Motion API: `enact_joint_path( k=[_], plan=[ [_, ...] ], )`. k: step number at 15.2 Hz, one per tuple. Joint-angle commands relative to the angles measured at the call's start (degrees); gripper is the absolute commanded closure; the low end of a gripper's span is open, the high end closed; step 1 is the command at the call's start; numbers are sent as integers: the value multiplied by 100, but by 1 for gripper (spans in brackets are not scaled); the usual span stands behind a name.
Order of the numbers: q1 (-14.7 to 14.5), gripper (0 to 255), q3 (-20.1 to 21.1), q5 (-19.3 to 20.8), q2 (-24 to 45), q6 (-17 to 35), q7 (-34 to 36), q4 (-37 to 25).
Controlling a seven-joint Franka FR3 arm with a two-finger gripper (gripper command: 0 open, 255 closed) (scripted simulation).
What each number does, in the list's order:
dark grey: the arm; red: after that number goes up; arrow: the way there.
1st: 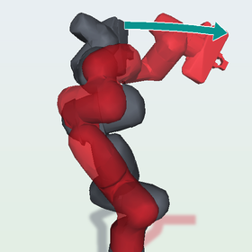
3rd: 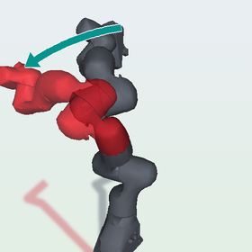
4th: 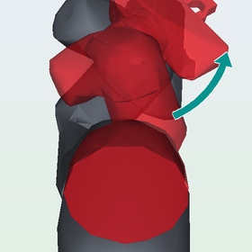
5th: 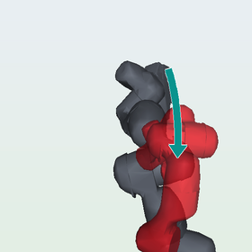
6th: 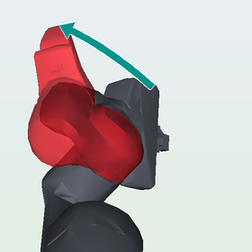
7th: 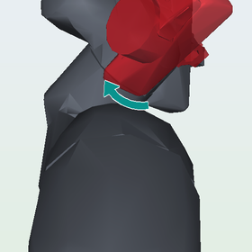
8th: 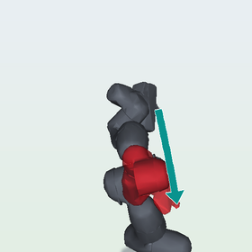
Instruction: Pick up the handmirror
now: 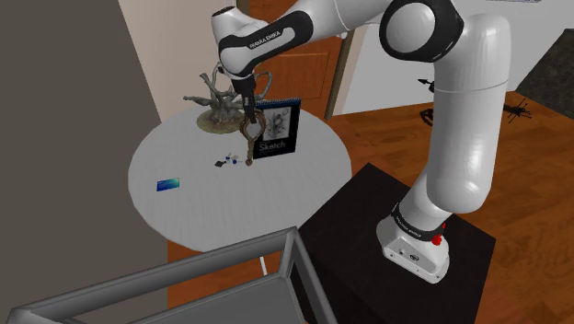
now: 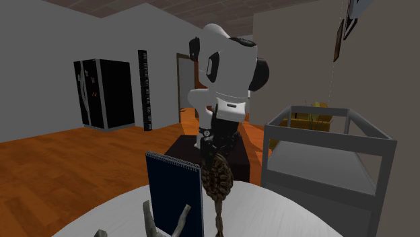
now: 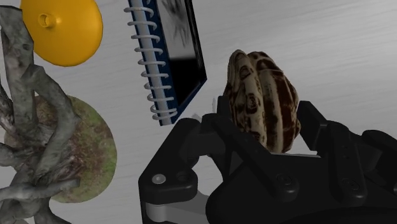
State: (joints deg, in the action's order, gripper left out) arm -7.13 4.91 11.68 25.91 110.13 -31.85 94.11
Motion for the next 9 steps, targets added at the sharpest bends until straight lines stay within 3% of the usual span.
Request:
enact_joint_path(
  k=[1, 9],
  plan=[
    [3, 255, 2, -11, -39, -126, -29, -92],
    [-2, 255, 17, -56, -237, -644, -117, -419]
  ],
)
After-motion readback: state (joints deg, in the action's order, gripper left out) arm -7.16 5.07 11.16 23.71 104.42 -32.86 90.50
